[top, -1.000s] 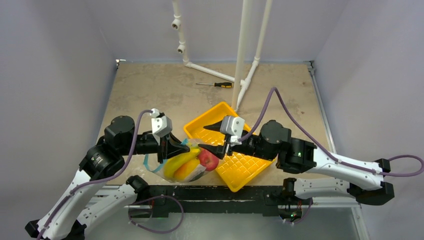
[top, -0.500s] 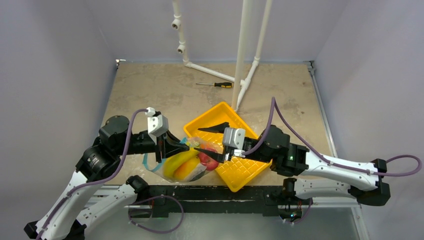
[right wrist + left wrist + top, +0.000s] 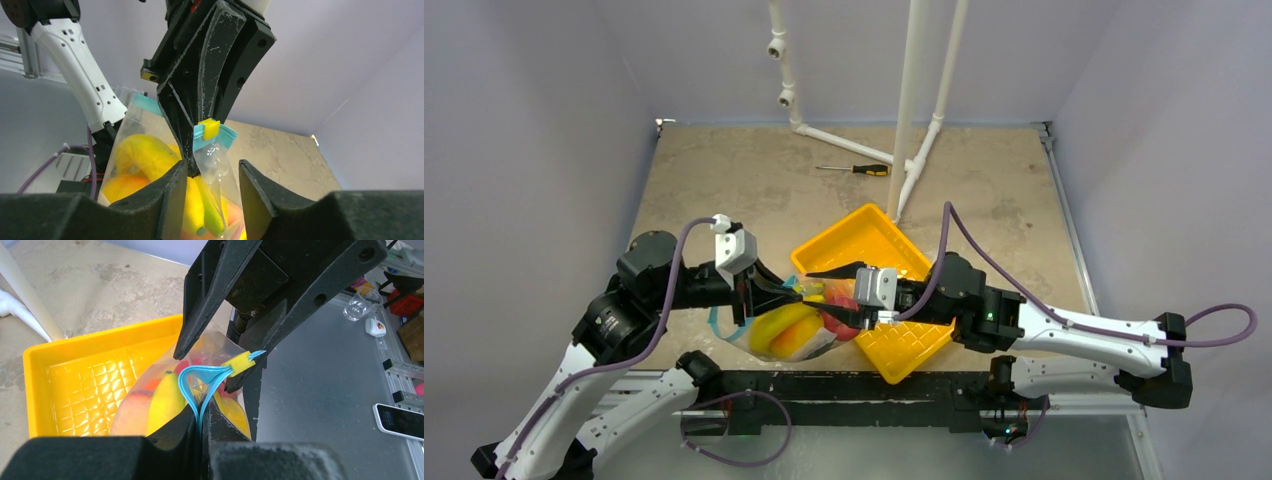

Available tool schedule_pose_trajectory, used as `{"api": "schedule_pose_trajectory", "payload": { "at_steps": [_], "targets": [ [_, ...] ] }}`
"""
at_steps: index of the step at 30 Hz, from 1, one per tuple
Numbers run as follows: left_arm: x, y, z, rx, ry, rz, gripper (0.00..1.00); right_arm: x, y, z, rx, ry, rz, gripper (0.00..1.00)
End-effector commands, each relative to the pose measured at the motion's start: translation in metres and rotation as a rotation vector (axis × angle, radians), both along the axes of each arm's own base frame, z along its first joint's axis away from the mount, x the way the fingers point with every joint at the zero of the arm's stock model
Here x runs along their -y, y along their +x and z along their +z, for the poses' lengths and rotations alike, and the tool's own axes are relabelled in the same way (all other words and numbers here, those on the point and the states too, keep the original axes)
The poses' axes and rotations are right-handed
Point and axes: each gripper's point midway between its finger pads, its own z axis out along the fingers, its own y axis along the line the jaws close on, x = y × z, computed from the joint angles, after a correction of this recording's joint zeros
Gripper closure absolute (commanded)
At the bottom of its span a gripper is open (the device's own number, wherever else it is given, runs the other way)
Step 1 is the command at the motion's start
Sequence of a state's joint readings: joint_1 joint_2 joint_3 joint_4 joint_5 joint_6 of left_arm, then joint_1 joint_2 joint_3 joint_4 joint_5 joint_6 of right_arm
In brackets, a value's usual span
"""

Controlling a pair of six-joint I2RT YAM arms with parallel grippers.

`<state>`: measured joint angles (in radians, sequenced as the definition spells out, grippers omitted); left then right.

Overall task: Place the food in the zip-top bag and seal the zipper
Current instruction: Adjust the zipper food storage bag at the center of the board.

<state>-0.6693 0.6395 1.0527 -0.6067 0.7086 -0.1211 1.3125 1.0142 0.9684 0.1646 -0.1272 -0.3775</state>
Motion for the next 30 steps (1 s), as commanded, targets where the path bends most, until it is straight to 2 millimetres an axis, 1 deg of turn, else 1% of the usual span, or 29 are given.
{"api": "schedule_pose_trajectory", "payload": {
  "at_steps": [1, 4, 5, 12, 14, 17, 20, 24, 30],
  "targets": [
    [0.002, -0.009, 0.039, 0.088, -0.097, -0.045, 1.0, -0.001, -0.009, 0.022, 0.027, 0.068, 0.055, 0.6],
    [0.002, -0.01, 0.039, 0.088, -0.098, -0.049, 1.0, -0.003, -0.01, 0.021, 0.028, 0.063, 0.066, 0.69],
    [0.002, -0.01, 0.039, 0.089, -0.099, -0.053, 1.0, -0.004, -0.011, 0.022, 0.028, 0.064, 0.069, 0.71],
    [0.004, -0.015, 0.037, 0.077, -0.101, -0.087, 1.0, -0.011, -0.007, 0.025, 0.025, 0.075, 0.06, 0.76],
    [0.004, -0.017, 0.036, 0.076, -0.1, -0.096, 1.0, -0.014, -0.006, 0.025, 0.023, 0.072, 0.057, 0.82],
    [0.003, -0.017, 0.032, 0.072, -0.086, -0.098, 1.0, -0.016, -0.005, 0.025, 0.024, 0.064, 0.055, 1.0],
    [0.003, -0.017, 0.025, 0.058, -0.067, -0.098, 1.0, -0.013, -0.005, 0.026, 0.026, 0.069, 0.049, 1.0],
    [0.0, -0.018, 0.02, 0.049, -0.045, -0.09, 1.0, -0.004, 0.001, 0.034, 0.024, 0.099, 0.006, 1.0],
    [-0.009, -0.022, 0.019, 0.065, -0.018, -0.07, 0.82, 0.007, 0.006, 0.044, 0.012, 0.133, -0.04, 1.0]
  ]
}}
